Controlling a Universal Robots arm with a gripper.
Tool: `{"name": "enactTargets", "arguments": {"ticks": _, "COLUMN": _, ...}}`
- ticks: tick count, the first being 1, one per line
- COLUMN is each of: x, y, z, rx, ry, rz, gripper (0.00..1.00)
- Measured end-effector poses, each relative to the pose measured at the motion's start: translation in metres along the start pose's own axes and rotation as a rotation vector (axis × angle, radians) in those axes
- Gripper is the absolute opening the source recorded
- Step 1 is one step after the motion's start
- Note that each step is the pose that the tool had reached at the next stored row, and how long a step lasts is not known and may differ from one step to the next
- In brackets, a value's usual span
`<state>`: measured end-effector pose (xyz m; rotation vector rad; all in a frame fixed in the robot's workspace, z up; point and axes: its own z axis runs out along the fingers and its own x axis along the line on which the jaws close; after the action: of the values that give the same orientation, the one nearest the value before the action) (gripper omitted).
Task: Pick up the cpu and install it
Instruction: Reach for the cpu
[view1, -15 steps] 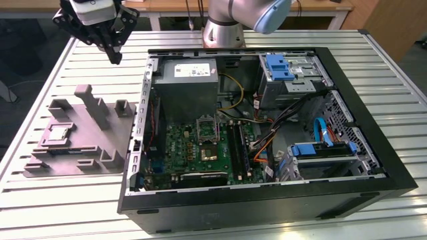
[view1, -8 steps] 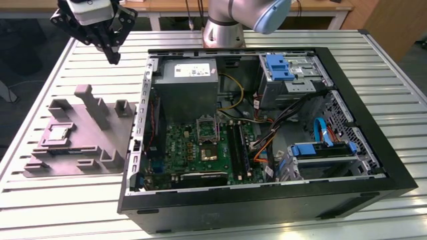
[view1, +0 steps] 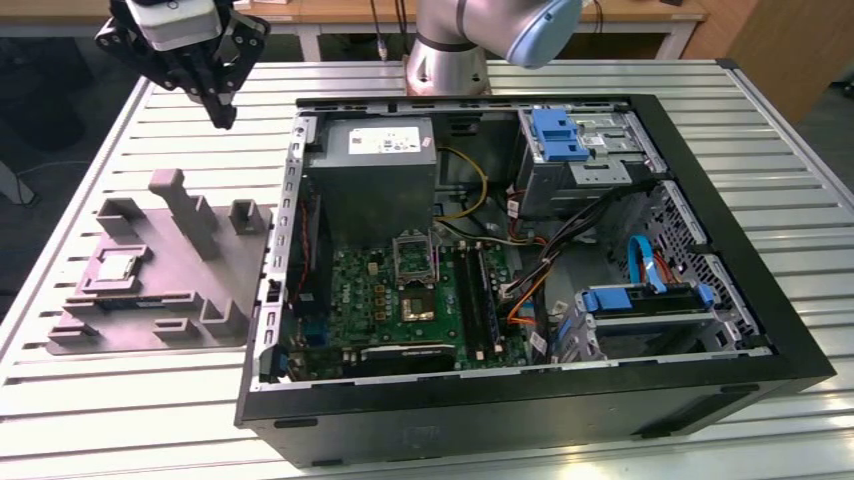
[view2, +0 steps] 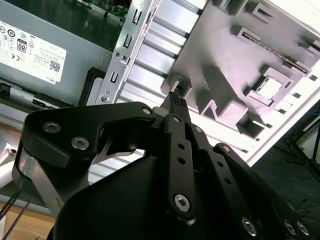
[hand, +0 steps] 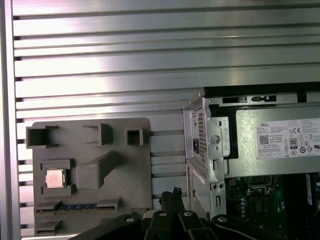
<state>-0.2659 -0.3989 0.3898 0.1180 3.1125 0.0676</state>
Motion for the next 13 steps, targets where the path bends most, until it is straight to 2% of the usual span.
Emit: {"name": "enactTargets", "arguments": {"ticks": 13, "x": 0.0053, "y": -0.0004, "z": -0.0001, "rx": 0.0000, "ry": 0.0000, "rz": 0.000, "gripper": 0.11}}
